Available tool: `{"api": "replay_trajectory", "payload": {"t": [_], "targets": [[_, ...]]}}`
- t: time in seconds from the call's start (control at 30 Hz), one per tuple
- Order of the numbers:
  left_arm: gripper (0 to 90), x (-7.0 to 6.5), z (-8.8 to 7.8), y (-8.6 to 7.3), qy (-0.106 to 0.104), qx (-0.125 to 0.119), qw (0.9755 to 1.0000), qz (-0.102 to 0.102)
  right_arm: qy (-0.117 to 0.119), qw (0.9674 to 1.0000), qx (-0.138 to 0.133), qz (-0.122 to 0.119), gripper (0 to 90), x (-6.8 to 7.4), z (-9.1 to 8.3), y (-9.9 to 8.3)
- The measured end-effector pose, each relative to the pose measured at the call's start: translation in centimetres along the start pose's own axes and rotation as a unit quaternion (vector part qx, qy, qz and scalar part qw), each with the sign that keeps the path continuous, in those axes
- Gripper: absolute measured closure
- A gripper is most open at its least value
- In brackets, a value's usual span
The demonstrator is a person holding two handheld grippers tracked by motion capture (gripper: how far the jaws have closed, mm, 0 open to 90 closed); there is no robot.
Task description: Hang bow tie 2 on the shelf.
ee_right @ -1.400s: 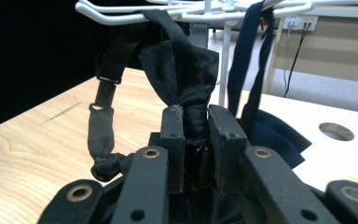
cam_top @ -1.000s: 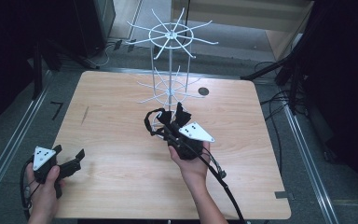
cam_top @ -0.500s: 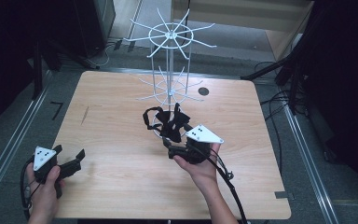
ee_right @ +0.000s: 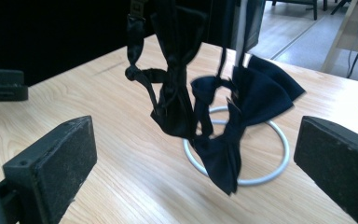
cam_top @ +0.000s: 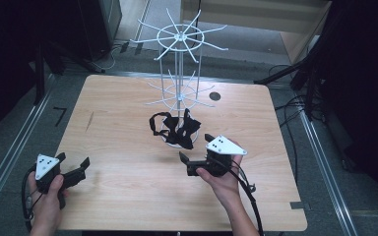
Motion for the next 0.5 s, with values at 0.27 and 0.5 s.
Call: {"api": "replay_trajectory", "payload": {"t": [0.27,0.5], "targets": [[13.5,0.0,0.0,0.0,0.0,0.0,1.0,0.0,-0.007,1.0,0.002,0.004,0.0,-1.2,-1.1,-0.8],[13.5,-0.1,0.0,0.0,0.001,0.0,1.0,0.001,-0.017,0.9998,0.002,0.009,0.0,-2.4,-2.1,-1.8]]}}
Point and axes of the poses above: each handheld gripper's, and its own axes: z roughly forward along the jaws, y roughly out of its top, x roughly to its left, the point moved 2 cm from there along z, roughly forward along the jaws, and after that the axes turned 7 degrees about -y, right-handed, at the moved point
